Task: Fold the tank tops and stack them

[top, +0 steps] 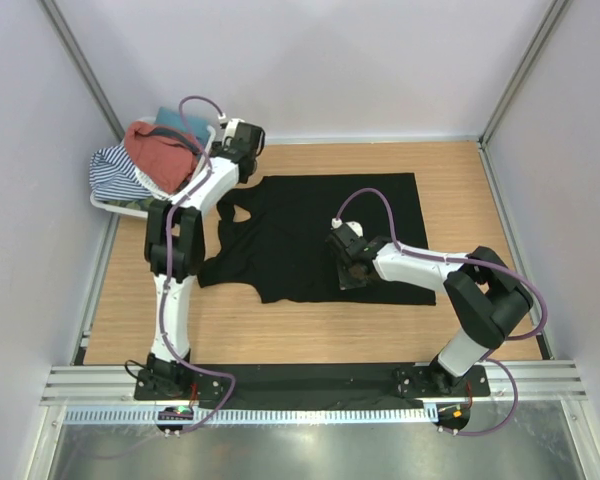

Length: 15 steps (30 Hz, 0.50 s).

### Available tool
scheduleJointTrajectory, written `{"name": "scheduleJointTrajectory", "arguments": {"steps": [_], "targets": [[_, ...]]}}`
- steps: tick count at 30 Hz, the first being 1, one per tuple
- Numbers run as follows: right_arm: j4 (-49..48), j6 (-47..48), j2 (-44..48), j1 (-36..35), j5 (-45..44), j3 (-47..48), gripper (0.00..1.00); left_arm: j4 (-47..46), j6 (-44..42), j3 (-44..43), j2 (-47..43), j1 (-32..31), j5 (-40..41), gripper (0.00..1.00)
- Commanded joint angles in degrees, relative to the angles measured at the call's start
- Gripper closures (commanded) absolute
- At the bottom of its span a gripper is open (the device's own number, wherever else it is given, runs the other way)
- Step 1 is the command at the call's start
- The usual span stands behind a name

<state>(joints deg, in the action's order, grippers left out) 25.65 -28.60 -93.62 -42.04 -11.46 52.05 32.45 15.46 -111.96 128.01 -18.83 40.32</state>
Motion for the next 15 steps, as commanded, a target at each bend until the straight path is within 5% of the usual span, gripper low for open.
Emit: {"name": "scheduleJointTrajectory", "arguments": {"steps": [1, 9, 15], "targets": [[-0.4, -0.7, -0.9, -0.8, 0.6, -2.0, 0.99, 0.3, 5.2, 4.8, -5.4, 1.2, -7.7, 0.49], [-0.6, -0.8, -0.8, -0.7, 0.5, -2.7, 0.99, 1.4, 11.1, 15.0, -10.2, 1.6, -21.0, 0.47], [-0.7, -0.7, -0.7, -0.7, 0.6, -2.6, 0.99, 1.7, 12.9, 19.6, -10.3, 2.0, -21.6, 0.48]]}}
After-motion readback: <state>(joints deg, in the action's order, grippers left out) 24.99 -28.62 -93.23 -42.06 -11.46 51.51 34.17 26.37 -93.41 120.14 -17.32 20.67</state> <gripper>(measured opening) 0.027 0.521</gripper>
